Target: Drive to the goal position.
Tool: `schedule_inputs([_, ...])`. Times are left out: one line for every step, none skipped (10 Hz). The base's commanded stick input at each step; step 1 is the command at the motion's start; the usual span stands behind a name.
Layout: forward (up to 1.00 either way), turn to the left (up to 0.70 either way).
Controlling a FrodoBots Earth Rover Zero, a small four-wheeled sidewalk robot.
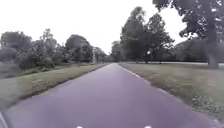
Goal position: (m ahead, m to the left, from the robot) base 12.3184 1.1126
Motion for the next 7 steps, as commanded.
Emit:
schedule_inputs([0.69, 0.00])
schedule_inputs([0.69, 0.00])
schedule_inputs([0.69, 0.00])
schedule_inputs([0.69, 0.00])
schedule_inputs([0.69, 0.00])
schedule_inputs([0.69, 0.00])
schedule_inputs([0.69, 0.00])
